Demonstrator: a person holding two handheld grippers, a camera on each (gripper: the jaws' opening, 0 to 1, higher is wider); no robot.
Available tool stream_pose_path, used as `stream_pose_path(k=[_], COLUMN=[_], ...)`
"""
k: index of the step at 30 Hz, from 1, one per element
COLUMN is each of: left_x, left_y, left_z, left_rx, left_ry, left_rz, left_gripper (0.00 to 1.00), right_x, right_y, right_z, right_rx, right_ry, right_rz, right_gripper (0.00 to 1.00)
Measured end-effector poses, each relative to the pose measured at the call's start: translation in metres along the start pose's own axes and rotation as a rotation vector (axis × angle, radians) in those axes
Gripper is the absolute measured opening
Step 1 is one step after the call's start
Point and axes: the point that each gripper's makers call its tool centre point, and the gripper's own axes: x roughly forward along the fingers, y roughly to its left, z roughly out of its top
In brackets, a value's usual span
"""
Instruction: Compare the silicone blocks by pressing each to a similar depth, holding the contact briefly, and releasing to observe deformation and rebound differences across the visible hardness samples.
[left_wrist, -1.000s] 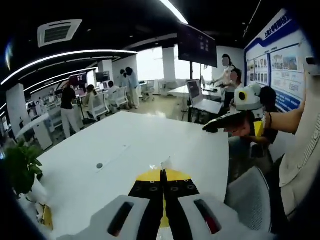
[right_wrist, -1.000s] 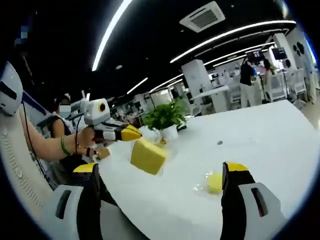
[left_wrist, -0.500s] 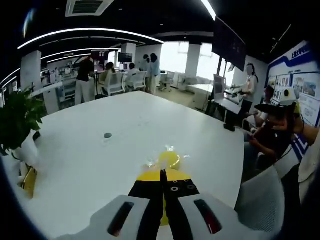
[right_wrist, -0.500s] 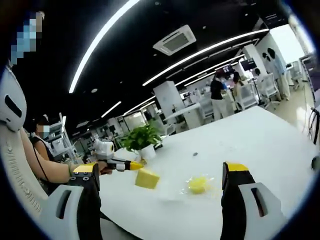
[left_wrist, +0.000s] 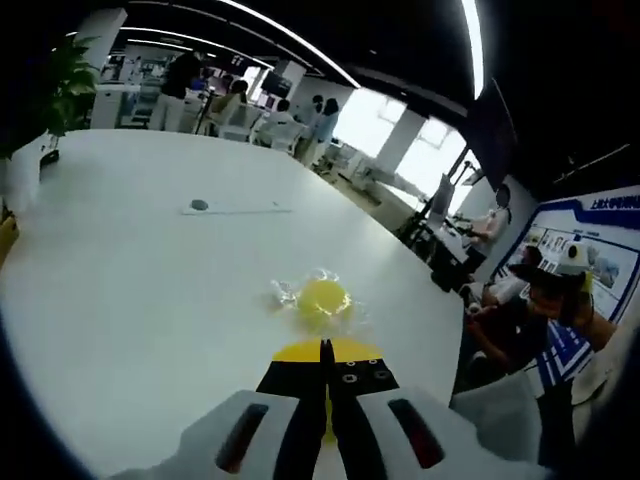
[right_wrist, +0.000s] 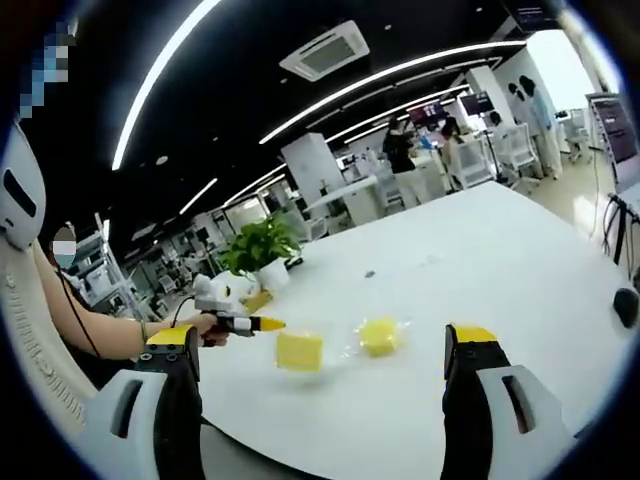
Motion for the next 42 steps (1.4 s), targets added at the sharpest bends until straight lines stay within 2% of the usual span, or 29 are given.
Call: stream_pose_path(k=[7, 13, 21, 24, 31, 35, 39, 42], left_x=[0.004, 0.008, 0.016, 0.022, 0.037, 0.042, 0.040, 0.039], left_y=[0.042, 0.081, 0.116, 0.123, 0.128, 0.133, 0.133, 0.135], left_z=[0.003, 0.002, 0.003, 0.001, -0.005, -0.011, -0.010, -0.010], left_rx=[0.092, 0.137, 0.164, 0.223, 0.256, 0.262, 0.238, 0.262], left_ry=[-0.001, 0.009, -0.019, -0.002, -0.003, 0.010, -0.005, -0.005], left_rz=[0.096, 0.170, 0.248, 0.267, 0.268, 0.282, 0.285, 0.282], left_gripper=[0.00, 0.00, 0.00, 0.00, 0.00, 0.00, 0.00, 0.00], right_x=[0.011, 0.021, 0.037, 0.043, 0.047, 0.046, 0.046, 0.046], right_y=[-0.003, -0.011, -0.020, -0.021, -0.024, -0.025, -0.026, -0.024], right_z=[-0.006, -0.008, -0.020, -0.024, -0.028, -0.030, -0.033, -0.034], right_rx=[0.020, 0.024, 0.035, 0.040, 0.044, 0.012, 0.010, 0.010], right_ry=[0.033, 0.064, 0.116, 0.133, 0.149, 0.156, 0.159, 0.162], right_rz=[-0.011, -0.031, -0.046, -0.049, -0.051, -0.060, -0.066, -0.062], right_gripper=[0.95, 0.93, 0.92, 0.92, 0.91, 0.89, 0.89, 0.88])
